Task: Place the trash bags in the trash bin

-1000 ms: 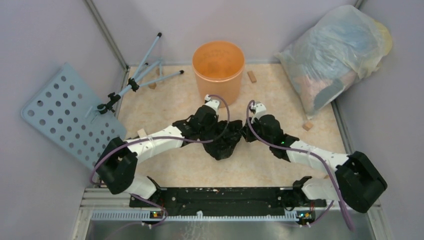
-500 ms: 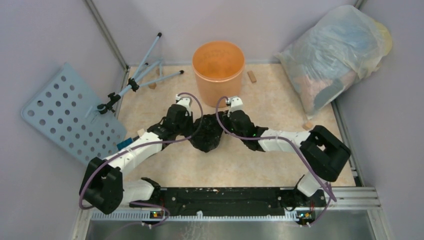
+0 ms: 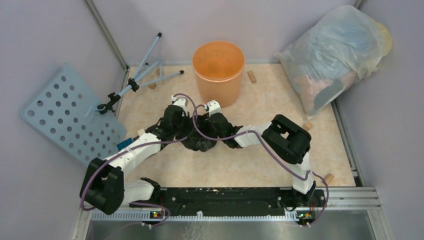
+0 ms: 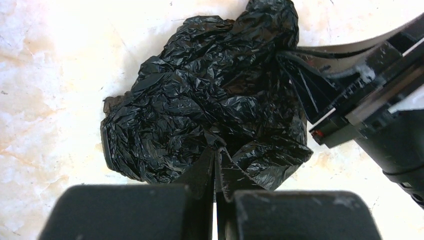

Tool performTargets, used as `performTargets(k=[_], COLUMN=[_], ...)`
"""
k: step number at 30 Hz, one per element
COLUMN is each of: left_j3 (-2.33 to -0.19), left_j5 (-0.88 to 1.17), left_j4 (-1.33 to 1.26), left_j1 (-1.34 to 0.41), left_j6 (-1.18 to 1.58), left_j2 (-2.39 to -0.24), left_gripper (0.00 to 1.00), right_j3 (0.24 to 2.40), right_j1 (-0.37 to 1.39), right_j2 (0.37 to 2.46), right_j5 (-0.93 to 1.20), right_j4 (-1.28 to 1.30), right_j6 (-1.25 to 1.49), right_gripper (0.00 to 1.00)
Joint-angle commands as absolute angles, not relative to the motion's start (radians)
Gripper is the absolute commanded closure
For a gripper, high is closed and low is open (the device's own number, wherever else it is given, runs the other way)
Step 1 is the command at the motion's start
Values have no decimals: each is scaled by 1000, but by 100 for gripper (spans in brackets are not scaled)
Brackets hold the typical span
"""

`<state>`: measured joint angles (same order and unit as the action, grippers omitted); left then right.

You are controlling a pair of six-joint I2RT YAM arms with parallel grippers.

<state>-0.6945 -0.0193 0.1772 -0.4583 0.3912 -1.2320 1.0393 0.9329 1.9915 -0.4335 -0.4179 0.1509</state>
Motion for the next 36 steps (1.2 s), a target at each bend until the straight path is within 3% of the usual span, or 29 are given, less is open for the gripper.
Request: performTargets(k=[1, 14, 23, 31, 36], left_j3=[-691, -665, -675, -723, -658], left_j5=[-14, -6, 101, -6, -37], left_j4=[142, 141, 173, 309, 263], left_j1=[-457, -454, -454, -454, -450], left_j6=[394, 409, 392, 427, 478], left_j2=[-1189, -1121, -1008, -915, -828], left_gripper=[100, 100, 100, 100, 100], right_j3=[1146, 804, 650, 574, 521], right_j1=[942, 980, 980, 976, 943], right_j2=[2049, 1807, 1560, 1375, 1293], right_j5=[-518, -569, -580, -712, -711], right_j4=[-363, -688, -589, -457, -427], right_j6=[114, 98, 251, 306, 356], right_gripper=[100, 100, 100, 100, 100])
